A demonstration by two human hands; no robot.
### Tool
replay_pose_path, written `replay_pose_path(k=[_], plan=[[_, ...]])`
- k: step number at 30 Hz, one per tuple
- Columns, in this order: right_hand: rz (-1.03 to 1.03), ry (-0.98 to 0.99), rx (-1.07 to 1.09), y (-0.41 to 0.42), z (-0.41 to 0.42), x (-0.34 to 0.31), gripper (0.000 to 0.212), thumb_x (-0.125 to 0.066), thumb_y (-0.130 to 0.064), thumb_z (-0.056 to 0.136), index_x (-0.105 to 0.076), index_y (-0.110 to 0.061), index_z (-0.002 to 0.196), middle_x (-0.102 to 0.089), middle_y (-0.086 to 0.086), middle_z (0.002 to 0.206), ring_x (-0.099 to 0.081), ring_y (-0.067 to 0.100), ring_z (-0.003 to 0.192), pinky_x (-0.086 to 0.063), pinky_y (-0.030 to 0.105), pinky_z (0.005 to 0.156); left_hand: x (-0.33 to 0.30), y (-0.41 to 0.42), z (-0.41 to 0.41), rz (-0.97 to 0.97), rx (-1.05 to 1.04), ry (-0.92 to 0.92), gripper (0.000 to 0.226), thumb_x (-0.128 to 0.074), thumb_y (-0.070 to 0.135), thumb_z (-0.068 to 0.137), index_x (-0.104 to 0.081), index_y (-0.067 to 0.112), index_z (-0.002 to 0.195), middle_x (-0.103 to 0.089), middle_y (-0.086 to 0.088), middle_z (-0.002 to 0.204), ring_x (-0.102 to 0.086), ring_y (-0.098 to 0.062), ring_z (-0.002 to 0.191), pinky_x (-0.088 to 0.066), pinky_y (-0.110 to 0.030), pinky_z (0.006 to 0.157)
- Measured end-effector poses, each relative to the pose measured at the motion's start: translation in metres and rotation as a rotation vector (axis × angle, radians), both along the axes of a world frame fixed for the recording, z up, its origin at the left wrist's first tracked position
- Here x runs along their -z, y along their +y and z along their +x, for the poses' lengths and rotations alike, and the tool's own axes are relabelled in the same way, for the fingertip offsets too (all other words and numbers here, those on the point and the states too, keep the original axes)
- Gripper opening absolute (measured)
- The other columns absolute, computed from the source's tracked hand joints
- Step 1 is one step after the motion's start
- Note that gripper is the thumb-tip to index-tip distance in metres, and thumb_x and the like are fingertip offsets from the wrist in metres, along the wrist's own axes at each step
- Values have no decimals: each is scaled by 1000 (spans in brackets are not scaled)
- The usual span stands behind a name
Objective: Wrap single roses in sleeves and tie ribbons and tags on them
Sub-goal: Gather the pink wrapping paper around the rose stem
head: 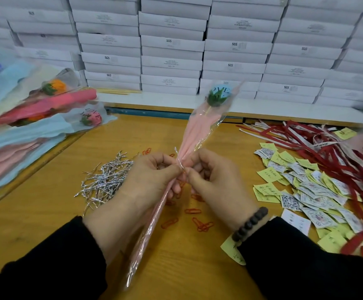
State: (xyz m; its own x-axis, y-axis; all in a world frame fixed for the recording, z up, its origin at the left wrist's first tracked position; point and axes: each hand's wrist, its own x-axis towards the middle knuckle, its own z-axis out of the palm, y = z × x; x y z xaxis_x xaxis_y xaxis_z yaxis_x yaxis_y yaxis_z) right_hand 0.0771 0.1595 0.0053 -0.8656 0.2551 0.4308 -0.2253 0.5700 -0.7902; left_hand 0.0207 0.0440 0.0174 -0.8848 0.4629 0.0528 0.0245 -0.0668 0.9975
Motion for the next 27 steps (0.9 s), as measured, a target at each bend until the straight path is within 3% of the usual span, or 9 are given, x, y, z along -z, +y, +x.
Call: replay_pose_path(k=[3,10,16,27], plan=[[87,-1,30,5,0,-1,26,-61,-5,84,-59,-28,73,-53,-13,56,-50,4,53,-44,21,53,1,1,1,20,8,-7,14,-57,-6,85,-58,0,72,-59,-6,50,-43,-10,34,-33,-14,33],[266,62,72,8,1,-2,18,-60,-7,84,-65,-24,81,-50,-13,56,-48,2,55,-35,14,53,1,1,1,32,54,-23,10,-58,-6,84,-57,-2,75,-59,-4,50,-45,-7,33,-33,-14,32],[252,88,14,9,1,-1,27,-59,-4,84,-68,-24,100,-53,-28,58,-53,-8,62,-37,6,58,-1,1,3,29,76,-25,9,-56,-4,86,-58,-4,77,-56,-1,44,-43,-6,31,-32,-13,32],[197,-6,-78,13,1,-2,39,-57,-1,86,-66,-24,116,-56,-29,72,-54,-12,71,-42,10,72,0,5,6,-1,29,-70,28,-49,7,90,-59,-2,66,-50,-9,43,-38,-11,33,-30,-17,34]])
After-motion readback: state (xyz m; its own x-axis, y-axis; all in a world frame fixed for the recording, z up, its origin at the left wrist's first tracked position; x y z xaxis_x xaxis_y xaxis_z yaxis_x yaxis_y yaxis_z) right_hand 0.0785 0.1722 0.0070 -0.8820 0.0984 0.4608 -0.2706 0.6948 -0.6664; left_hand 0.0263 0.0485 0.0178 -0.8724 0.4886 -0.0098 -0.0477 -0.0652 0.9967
